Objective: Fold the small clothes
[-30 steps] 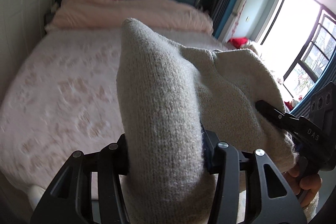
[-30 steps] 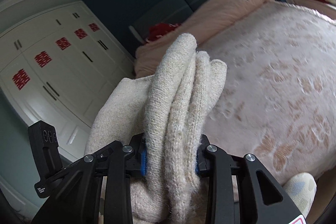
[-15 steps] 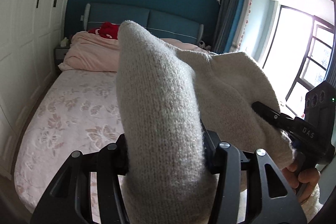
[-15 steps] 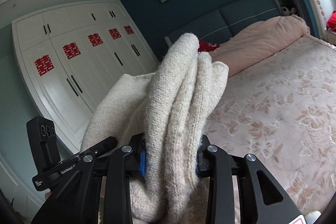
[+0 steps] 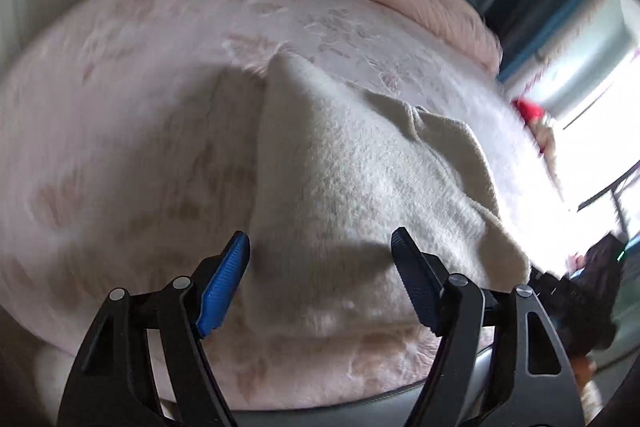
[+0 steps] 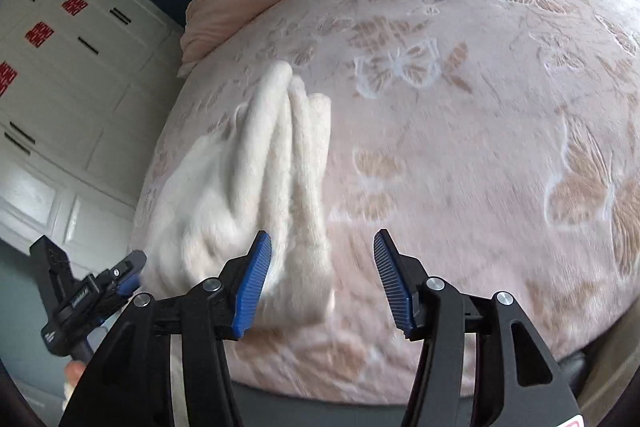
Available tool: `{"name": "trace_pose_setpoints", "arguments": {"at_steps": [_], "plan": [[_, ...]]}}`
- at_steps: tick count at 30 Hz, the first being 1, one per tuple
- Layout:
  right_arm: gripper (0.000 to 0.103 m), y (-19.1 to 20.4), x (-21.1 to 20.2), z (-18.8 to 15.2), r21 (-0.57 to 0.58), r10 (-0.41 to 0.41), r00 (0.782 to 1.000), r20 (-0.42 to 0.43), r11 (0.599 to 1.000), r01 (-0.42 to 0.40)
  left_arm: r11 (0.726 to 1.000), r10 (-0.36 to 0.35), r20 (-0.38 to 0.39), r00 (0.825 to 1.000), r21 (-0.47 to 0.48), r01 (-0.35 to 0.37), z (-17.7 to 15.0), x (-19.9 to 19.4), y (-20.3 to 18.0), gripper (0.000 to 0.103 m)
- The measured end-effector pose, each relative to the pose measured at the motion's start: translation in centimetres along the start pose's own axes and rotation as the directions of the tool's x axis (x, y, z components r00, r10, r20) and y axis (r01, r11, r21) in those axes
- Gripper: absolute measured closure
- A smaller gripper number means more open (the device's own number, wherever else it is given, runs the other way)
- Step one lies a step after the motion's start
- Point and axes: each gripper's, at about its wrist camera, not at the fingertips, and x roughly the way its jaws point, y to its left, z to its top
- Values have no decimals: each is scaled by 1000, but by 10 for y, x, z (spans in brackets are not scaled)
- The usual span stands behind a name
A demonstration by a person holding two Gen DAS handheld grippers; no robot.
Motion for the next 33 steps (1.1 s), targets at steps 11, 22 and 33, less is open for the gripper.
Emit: {"name": "trace_pose_setpoints", "arguments": {"at_steps": [11,22,33], "plan": [[45,1,90,1,123,112,980,-167,988,-92,973,-119,-72,990,-207,102,-3,54,39,28],[69,52,3,37,-181,45,998,34,983,-39,983,-183,21,983,9,183,9,16,-27,55],[75,34,-15,8,-217,-101,992,70,969,114,998,35,101,994,49,-40,-31,5,-24,37]]}}
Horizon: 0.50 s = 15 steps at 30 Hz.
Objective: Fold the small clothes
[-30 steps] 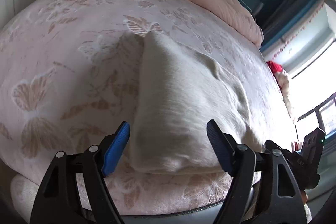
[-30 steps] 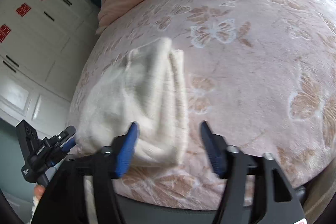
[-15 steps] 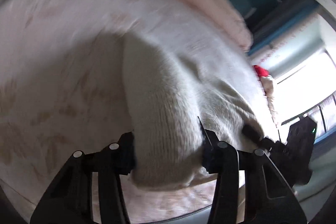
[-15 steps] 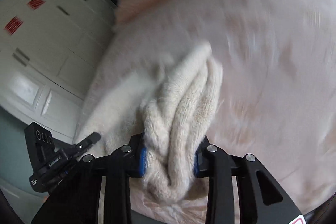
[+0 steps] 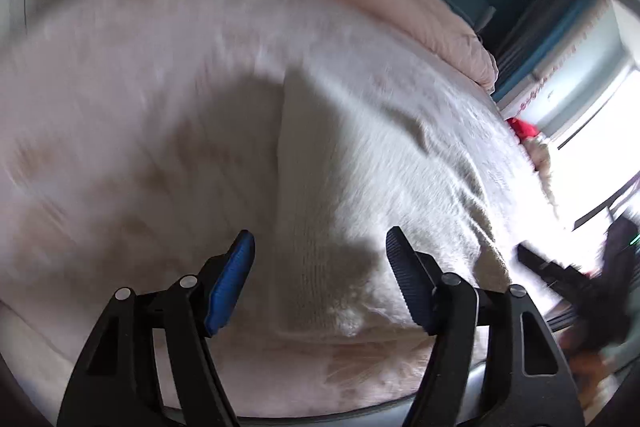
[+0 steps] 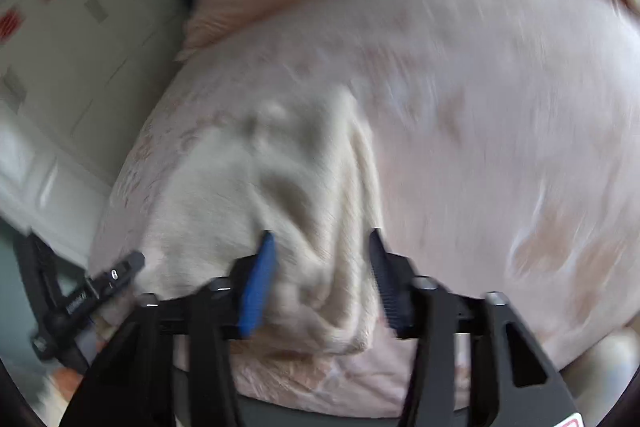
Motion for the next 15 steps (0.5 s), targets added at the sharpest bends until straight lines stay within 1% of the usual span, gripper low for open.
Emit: {"name": "trace_pose_setpoints", "arguments": {"at_steps": [1,3,5,6,7,8,9,10,13,15], "plan": [[86,13,-5,2,-50,-3,1000,2,999,3,999,38,23,999,35,-39,2,-9,-7,37],[89,27,2,2,-99,4,999,-33,995,-7,992,83,36,996,87,-86,1,-13,-20,37],[89,28,19,-13,-136,-54,996,-74,990,43,981,137,19,990,135,-139,0,-7,-33,37],[88,24,24,-20,-123,-75,993,-90,990,63,972,165,16,986,167,-165,-1,-3,-40,37],[87,18,25,-25,-85,-60,994,-89,995,52,965,180,21,983,192,-181,-5,-4,-47,37],[80,13,20,-27,-53,-35,996,-80,998,31,961,180,26,983,210,-181,-8,-8,-51,37],[72,8,18,-28,-29,-21,997,-74,999,19,955,176,33,984,236,-179,-11,-10,-56,34],[56,1,18,-28,-10,-26,997,-79,1000,25,949,183,35,982,256,-186,-14,-14,-54,32],[54,-14,25,-30,52,0,994,-108,999,6,924,242,21,970,300,-237,-24,2,-56,31],[65,-20,30,-32,81,29,992,-125,997,-19,924,250,5,968,297,-240,-27,9,-56,31]]}}
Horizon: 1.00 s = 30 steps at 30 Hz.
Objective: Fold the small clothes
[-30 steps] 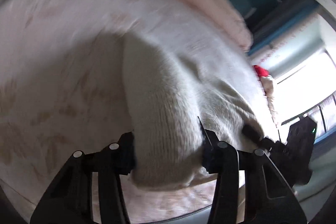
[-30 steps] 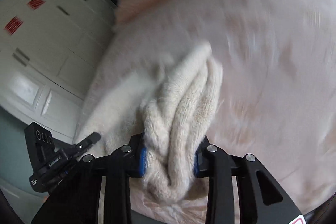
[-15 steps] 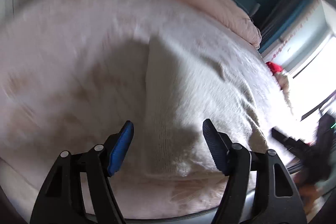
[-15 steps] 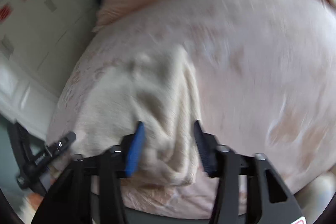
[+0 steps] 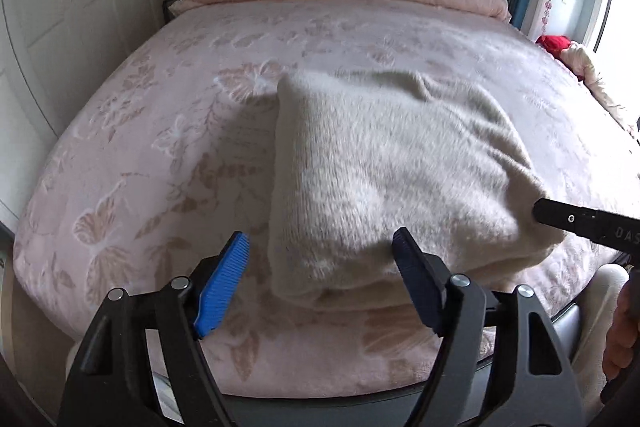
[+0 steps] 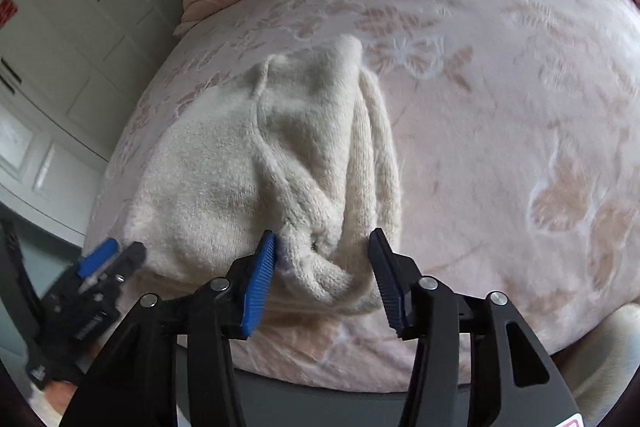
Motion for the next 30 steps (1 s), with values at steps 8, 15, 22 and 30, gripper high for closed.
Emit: {"name": "trace_pose_setpoints", "arguments": {"at_steps": [8,15,22,30], "plan": [[94,17,-37,17,-129,-33,992,124,990,50,1000,18,-62,998,-7,-18,-10,13,-1,29],[90,-15,8,3,-42,-52,999,-10,998,51,1000,25,-80,997,-4,-25,-16,17,-5,29],[88,26,-43,29,-83,8,998,69,997,-2,996,-63,72,995,-57,67,19,-49,2,28],[103,17,50,19,-131,-96,993,-62,988,87,997,-27,-101,994,-73,20,18,48,5,27]]}}
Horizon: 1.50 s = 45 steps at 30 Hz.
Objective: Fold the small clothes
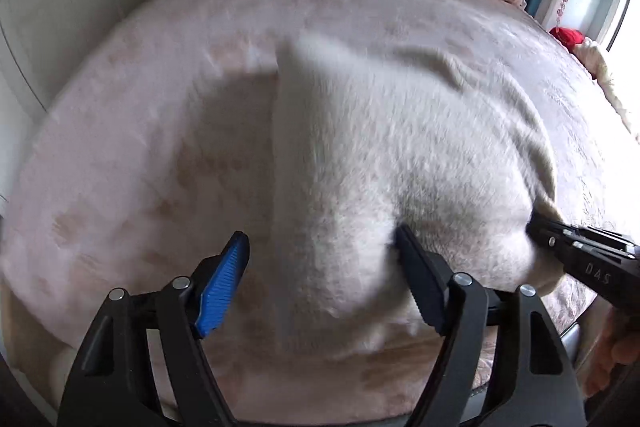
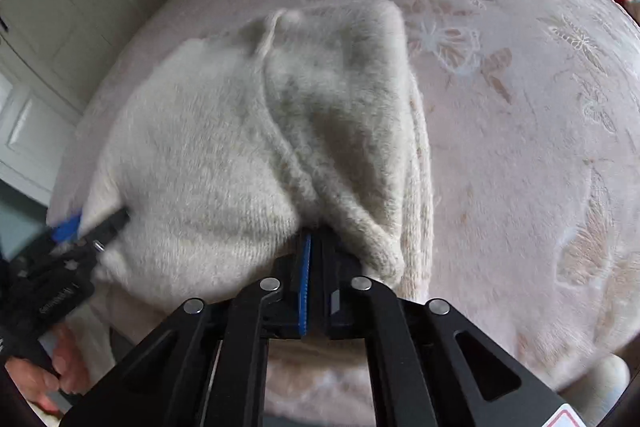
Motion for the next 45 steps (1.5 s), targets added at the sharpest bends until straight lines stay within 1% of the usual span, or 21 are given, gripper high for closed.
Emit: {"name": "trace_pose_setpoints", "arguments": {"at_steps": [1,3,5,7,10,12,15,17,21,23,24,26,27,32,35,38,41,42,43,44,45], "plan": [[102,2,-6,2,14,2,1000,-4,1000,-2,1000,0,8,1000,-20,1,0,-2,2,27],[101,7,-24,5,24,8,1000,10,1000,-9,1000,16,16,1000,-13,-16,3,-12,1,27],[99,11,-46,4,12,12,998,58,1000,-13,999,39,41,998,17,-40,4,-24,-4,28],[99,10,-66,-3,23,-3,995,104,1000,1,997,59,60,996,42,-62,4,-36,-9,29],[98,2,-82,-10,69,-2,992,123,998,-7,996,59,66,996,57,-62,0,-48,-14,29],[98,-2,-90,-17,76,-29,990,137,997,18,996,65,67,996,65,-69,-6,-56,-16,29],[96,-3,-96,-25,83,-44,989,144,996,33,995,65,74,995,73,-70,-10,-66,-21,29],[92,-2,-101,-35,91,-57,986,154,995,43,994,66,78,995,80,-72,-12,-72,-24,29],[90,4,-108,-56,91,-79,981,178,994,63,989,92,99,991,107,-102,-20,-83,-36,25],[85,5,-108,-64,96,-85,980,179,993,69,986,108,110,988,114,-121,-24,-87,-40,22],[83,5,-109,-67,96,-86,980,177,993,69,986,111,115,987,115,-124,-27,-90,-42,22],[75,7,-111,-76,94,-99,978,186,992,83,985,110,120,987,118,-124,-33,-95,-47,22],[74,7,-113,-79,91,-103,977,189,992,87,985,106,122,987,119,-121,-35,-96,-49,21],[66,6,-120,-99,81,-140,965,221,989,125,982,110,159,981,136,-132,-49,-105,-59,21],[64,6,-120,-108,75,-162,956,246,986,147,981,112,183,977,137,-138,-58,-106,-63,17],[59,5,-119,-114,82,-168,948,272,985,151,983,119,197,973,117,-144,-68,-102,-63,14],[57,5,-118,-116,84,-183,939,290,983,165,987,112,195,974,88,-131,-76,-96,-58,13],[56,6,-119,-117,77,-192,933,306,981,177,988,117,198,973,76,-134,-79,-94,-56,13],[53,9,-118,-118,63,-208,923,325,978,198,988,121,201,972,71,-138,-81,-93,-54,13],[52,12,-116,-120,48,-214,919,331,976,210,987,126,203,971,71,-143,-82,-92,-54,13],[52,13,-114,-121,41,-212,921,328,977,210,986,131,203,970,74,-148,-84,-90,-53,13]]}}
